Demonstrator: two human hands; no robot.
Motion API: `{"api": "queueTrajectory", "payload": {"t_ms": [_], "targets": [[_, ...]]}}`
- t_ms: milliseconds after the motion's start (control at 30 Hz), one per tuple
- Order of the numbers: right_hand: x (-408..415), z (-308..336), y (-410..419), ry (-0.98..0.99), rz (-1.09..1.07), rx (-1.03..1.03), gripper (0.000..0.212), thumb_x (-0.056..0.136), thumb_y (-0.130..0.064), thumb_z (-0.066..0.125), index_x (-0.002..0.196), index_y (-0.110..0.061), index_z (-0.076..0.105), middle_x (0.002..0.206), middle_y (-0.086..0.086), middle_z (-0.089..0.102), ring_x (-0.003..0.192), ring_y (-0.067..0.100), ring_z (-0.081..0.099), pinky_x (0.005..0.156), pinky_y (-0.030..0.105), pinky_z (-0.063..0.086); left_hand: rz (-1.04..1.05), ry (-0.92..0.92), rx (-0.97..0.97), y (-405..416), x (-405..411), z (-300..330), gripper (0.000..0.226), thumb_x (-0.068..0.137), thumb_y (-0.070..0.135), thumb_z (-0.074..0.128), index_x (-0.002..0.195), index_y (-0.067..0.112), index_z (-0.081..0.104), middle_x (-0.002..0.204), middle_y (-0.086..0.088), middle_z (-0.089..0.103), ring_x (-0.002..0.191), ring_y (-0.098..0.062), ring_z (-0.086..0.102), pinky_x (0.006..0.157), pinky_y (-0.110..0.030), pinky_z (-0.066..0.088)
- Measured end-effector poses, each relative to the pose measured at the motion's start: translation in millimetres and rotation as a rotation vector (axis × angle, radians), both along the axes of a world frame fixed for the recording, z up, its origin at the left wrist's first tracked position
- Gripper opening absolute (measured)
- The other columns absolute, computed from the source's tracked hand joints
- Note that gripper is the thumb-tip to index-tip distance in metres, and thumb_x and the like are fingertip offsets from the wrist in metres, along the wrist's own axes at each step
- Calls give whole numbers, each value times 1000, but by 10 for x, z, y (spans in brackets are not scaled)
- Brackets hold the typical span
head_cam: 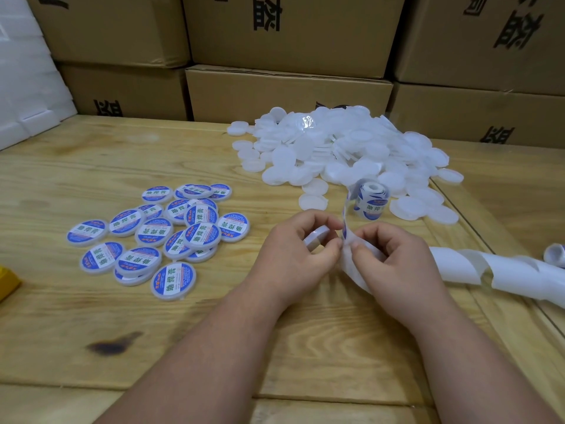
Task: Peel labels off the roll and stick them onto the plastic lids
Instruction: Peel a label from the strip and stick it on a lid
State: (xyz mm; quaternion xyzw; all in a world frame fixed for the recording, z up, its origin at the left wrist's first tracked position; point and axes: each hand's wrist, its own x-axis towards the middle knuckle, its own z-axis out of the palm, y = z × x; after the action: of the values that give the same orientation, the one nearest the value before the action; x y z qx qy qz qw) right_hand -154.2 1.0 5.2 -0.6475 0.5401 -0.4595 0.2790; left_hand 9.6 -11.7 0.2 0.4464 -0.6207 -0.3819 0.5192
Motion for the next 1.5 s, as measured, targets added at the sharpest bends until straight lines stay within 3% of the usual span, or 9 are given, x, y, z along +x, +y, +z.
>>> {"api": "queueTrajectory", "payload": {"t_ms": [100, 533, 633, 867, 967, 1133, 1300, 1400, 1500], "targets": [[-10, 18, -4, -4, -33, -24, 22, 90, -13, 68, 74, -29, 69, 69, -23, 67, 64, -6, 59, 58, 7, 42, 30, 26, 11, -2, 14, 16, 26, 84, 14, 72, 86, 39, 69, 81, 21, 72, 75, 4, 65, 65, -7, 46], [21, 43, 25, -36, 23, -16, 22, 90, -17, 70, 78, -34, 75, 77, -23, 72, 73, -6, 64, 64, 7, 44, -24, 34, 4, 1, 10, 24, 29, 84, 16, 81, 90, 42, 69, 91, 17, 75, 92, 2, 70, 80, -11, 50], [15, 55, 24, -56, -17, -16, 11, 82, -23, 65, 78, -30, 74, 73, -22, 70, 67, -5, 60, 59, 6, 42, 3, 48, 15, -13, 32, 37, 29, 86, 12, 76, 87, 40, 71, 90, 16, 75, 88, 1, 69, 75, -9, 48], [-92, 72, -10, -72, -171, 18, 28, 83, -11, 61, 85, -37, 73, 81, -21, 72, 68, -1, 64, 55, 13, 47, 123, 174, 75, -59, 127, 67, 22, 81, 13, 69, 82, 35, 73, 83, 23, 70, 70, 3, 60, 61, -9, 46], [-97, 69, -39, -9, -278, -34, 25, 84, -13, 64, 92, -36, 68, 88, -14, 69, 82, 2, 63, 66, 20, 44, 118, 247, 124, -64, 124, 81, 22, 72, 18, 62, 81, 34, 74, 80, 19, 70, 68, -7, 58, 67, -22, 49], [-44, 88, -12, 259, -319, -375, 30, 83, -11, 65, 109, -27, 70, 107, -8, 54, 110, 18, 50, 99, 27, 31, 83, 270, 178, -63, 115, 78, 25, 71, 17, 60, 82, 33, 77, 83, 14, 73, 70, -11, 63, 79, -36, 58], [76, 67, 38, 280, -147, -529, 35, 80, -9, 67, 105, -34, 72, 111, -11, 55, 114, 11, 42, 103, 38, 34, 34, 311, 190, -54, 108, 67, 23, 73, 17, 62, 83, 30, 79, 81, 10, 75, 68, -10, 68, 73, -23, 59], [81, 67, 38, 268, -118, -560, 29, 80, -9, 69, 100, -30, 74, 108, -7, 58, 111, 17, 47, 100, 46, 40, 5, 303, 207, -43, 115, 69, 23, 73, 17, 61, 85, 27, 78, 80, 7, 75, 69, -11, 69, 74, -25, 59], [74, 84, 38, 239, -123, -560, 18, 78, -11, 73, 90, -25, 76, 103, -7, 59, 105, 12, 48, 99, 33, 41, -21, 297, 216, -32, 115, 80, 24, 73, 17, 59, 82, 29, 78, 81, 6, 75, 69, -13, 71, 73, -26, 58]]}}
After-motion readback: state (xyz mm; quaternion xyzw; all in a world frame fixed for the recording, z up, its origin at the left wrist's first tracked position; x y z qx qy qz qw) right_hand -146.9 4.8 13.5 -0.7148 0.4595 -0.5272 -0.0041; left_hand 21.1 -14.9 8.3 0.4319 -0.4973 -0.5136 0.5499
